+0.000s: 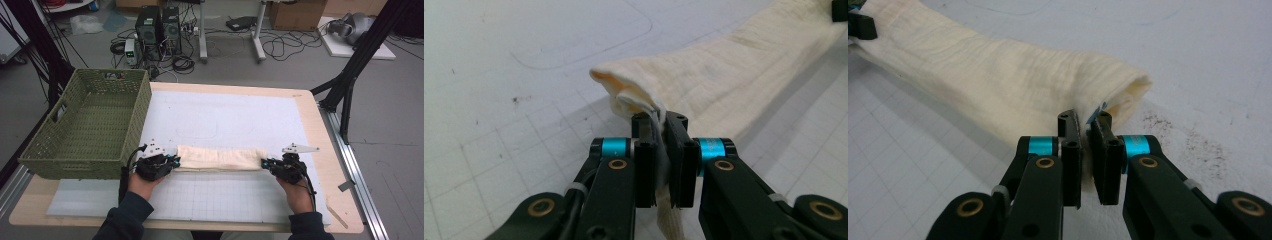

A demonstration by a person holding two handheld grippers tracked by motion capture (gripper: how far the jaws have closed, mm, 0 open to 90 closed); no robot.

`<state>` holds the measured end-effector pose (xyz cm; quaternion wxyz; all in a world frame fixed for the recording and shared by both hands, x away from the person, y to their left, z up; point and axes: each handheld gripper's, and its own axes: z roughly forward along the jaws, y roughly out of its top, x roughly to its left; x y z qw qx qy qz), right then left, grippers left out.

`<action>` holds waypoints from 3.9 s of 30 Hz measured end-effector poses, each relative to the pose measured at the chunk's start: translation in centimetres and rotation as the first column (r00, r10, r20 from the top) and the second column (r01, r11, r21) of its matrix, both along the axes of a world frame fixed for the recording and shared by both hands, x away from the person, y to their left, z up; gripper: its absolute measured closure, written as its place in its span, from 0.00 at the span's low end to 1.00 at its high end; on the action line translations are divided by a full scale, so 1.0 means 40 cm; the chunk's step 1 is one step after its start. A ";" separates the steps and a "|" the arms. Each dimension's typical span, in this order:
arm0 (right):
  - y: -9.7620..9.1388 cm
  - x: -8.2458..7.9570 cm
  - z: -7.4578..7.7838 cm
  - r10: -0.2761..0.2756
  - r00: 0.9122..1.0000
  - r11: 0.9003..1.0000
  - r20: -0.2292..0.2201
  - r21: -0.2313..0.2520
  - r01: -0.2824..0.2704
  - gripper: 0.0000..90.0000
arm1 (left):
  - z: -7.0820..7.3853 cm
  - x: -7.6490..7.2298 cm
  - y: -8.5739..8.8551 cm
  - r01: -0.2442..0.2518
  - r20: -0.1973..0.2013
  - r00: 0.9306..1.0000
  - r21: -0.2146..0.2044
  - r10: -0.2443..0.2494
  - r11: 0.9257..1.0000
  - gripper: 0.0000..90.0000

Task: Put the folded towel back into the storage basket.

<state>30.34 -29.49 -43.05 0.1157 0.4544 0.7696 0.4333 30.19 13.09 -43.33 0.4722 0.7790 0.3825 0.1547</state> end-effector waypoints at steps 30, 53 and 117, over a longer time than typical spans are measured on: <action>0.055 0.016 0.160 0.066 0.956 0.997 0.285 0.007 -0.071 0.94 | 0.174 -0.033 0.094 -0.027 0.202 0.978 -0.111 0.049 0.993 0.93; 0.228 0.157 0.280 0.182 0.909 0.980 0.375 0.008 -0.199 0.94 | 0.270 -0.091 0.242 -0.147 0.286 0.941 -0.129 0.178 0.981 0.93; 0.827 0.441 0.382 0.358 0.847 0.927 0.393 -0.046 -0.371 0.94 | 0.274 -0.240 0.516 -0.409 0.350 0.823 -0.178 0.446 0.895 0.93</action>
